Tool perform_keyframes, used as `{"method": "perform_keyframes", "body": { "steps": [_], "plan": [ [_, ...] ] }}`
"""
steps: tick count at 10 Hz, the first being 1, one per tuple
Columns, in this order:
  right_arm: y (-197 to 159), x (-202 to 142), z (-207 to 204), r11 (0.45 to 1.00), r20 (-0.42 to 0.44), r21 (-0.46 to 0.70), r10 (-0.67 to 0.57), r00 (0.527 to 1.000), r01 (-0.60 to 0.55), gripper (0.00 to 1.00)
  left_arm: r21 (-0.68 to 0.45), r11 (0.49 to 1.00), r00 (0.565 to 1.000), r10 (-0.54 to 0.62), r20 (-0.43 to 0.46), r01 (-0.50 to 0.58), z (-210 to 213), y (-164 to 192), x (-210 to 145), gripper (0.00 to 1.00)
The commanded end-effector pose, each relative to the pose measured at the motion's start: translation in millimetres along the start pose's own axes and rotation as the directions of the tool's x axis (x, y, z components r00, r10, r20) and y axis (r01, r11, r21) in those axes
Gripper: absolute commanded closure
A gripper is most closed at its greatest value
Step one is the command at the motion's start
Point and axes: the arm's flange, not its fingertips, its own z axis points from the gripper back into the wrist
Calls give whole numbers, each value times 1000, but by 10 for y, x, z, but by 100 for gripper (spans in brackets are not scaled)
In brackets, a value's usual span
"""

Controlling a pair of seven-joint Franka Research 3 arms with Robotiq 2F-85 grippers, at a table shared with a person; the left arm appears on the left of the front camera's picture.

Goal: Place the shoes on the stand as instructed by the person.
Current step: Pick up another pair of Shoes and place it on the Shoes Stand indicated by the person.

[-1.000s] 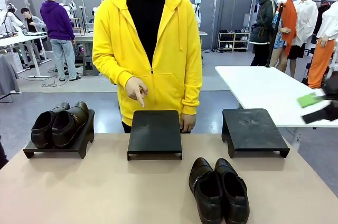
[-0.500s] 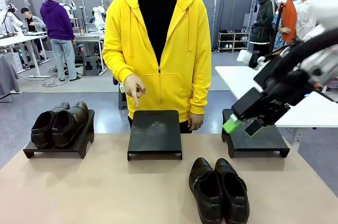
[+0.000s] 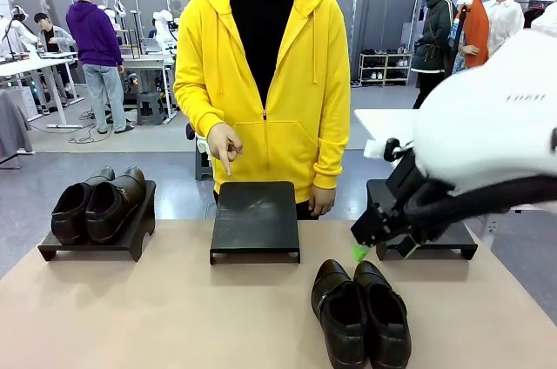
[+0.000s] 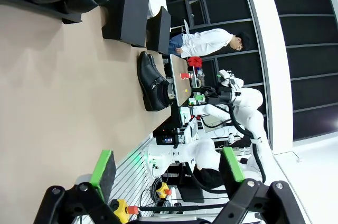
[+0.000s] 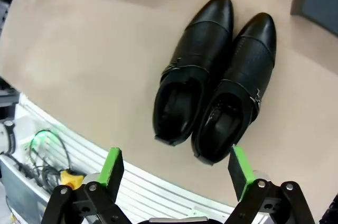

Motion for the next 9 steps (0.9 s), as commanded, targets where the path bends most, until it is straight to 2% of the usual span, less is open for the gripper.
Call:
{"method": "perform_keyframes", "body": {
  "steps": [1,5,9],
  "plan": [
    [-12,10,-378,994,-27,-68,-86,996,84,0,7,1000,1000,-14,-2,14,-6,-16,-32,0],
    [-56,-81,-901,978,-66,-145,-160,985,149,0,7,1000,1000,-14,-2,14,-6,-16,-32,0],
    [-129,-180,-1174,958,-75,-192,-233,970,215,0,7,1000,1000,-14,-2,14,-6,-16,-32,0]
  ]
}}
